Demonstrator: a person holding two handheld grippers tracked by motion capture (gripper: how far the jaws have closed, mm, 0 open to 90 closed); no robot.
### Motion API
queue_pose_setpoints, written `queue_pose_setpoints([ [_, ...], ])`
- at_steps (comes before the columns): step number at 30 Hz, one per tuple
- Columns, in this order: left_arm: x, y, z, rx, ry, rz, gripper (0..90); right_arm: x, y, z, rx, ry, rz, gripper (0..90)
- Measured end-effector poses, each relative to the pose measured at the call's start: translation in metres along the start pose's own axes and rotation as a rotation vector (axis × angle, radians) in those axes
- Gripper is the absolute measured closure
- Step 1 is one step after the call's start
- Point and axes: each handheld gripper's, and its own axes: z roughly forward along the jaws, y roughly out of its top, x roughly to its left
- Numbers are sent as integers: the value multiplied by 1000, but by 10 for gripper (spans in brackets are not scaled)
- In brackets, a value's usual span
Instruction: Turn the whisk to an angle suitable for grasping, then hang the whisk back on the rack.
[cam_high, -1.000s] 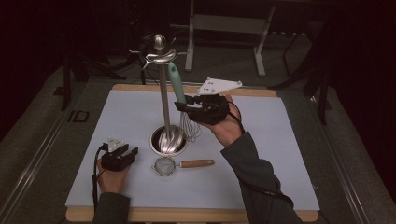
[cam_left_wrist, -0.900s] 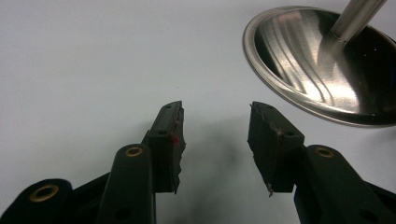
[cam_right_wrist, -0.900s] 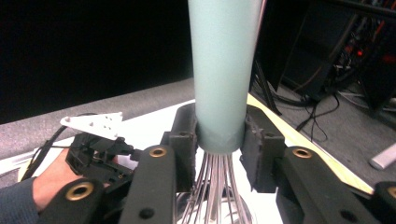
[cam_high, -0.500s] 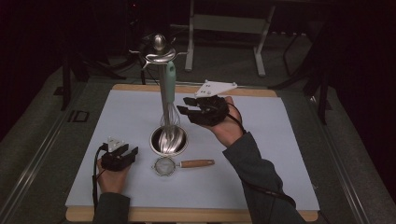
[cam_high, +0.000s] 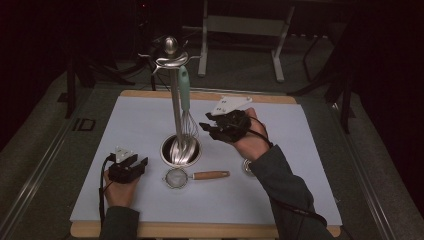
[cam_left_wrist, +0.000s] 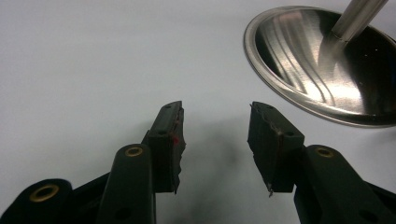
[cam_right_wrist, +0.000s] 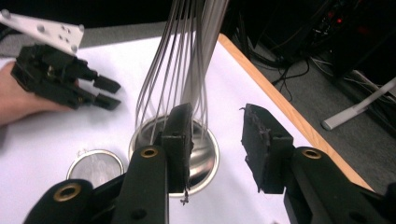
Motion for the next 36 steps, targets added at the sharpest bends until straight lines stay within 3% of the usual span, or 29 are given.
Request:
queue_pose_setpoints([
  [11, 0, 0, 0, -2, -1, -4, 557, 1, -14, 1, 41, 1, -10, 614],
  [18, 1, -1, -1, -9, -5, -12, 558, 5, -43, -9, 78, -10, 5, 607],
  [24, 3, -1, -1, -13, -16, -25, 567, 3, -81, -20, 92, -24, 83, 602],
  [27, 3, -1, -1, -14, -19, -23, 570, 2, -100, -22, 111, -56, 105, 602],
  [32, 8, -1, -2, -25, -39, -72, 604, -1, -132, -32, 106, -90, 167, 602],
  [36, 6, -1, -4, -43, -38, -55, 661, -4, -156, -40, 109, -106, 231, 601],
])
